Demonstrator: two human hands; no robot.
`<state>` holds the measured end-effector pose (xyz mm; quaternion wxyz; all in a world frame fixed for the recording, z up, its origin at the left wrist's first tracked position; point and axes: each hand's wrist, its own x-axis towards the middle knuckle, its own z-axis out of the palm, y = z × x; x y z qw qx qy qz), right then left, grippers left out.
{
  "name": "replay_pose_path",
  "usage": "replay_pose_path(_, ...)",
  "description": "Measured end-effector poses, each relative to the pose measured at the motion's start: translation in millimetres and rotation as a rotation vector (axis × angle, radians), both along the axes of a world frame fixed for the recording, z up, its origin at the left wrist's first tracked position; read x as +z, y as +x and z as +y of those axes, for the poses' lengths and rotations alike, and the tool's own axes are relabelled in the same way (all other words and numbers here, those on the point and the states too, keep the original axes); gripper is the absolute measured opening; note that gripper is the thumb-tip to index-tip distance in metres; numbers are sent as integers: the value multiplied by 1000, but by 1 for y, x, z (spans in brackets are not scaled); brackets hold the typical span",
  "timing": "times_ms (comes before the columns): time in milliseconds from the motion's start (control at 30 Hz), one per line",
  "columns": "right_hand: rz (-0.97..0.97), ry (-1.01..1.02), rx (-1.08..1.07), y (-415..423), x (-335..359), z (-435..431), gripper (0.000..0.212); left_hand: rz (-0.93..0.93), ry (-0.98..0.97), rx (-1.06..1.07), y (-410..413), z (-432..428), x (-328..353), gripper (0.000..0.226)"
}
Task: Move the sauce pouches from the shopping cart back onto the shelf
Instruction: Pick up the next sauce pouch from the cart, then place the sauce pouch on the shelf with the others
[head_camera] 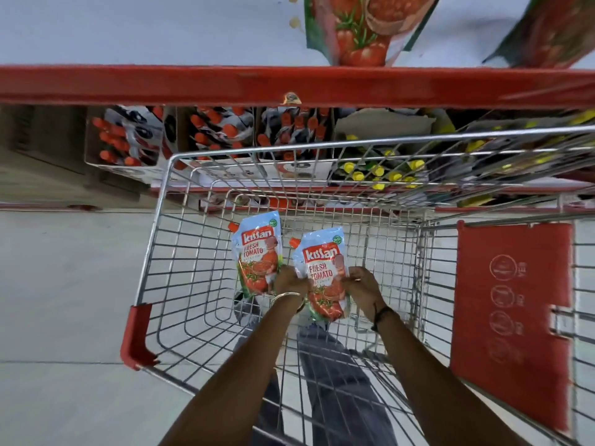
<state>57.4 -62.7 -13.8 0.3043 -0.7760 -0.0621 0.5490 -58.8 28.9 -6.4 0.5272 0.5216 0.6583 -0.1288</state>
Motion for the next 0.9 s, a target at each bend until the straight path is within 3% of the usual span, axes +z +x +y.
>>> replay_pose_path(67,25,51,-25,-2,18,-3,9,-12,3,-32,-6,4,21,39)
replay_pose_path(133,39,100,-33,-4,39,-6,29,-63,39,-51,-13,10,50,38)
replay_pose_path(200,59,172,-31,-8,68,-4,35,-77,107,-74,-21,16,86,38)
replay_pose_path(367,41,358,-23,-21,139,12,14,-150,283,-55,-44,29,171,19)
replay_pose_path(533,-45,531,47,-35,207,41,18,-282,401,101,-68,56,231,17)
replay_pose_path(633,-62,651,29,-42,244,60,26,-421,465,180,-79,74,266,33)
replay_pose_path(767,-187,759,-18,-50,292,91,15,-551,638,167,-86,95,311,39)
replay_pose_path(900,-276,860,-122,-55,329,129,19,-666,749,189,-84,128,350,40)
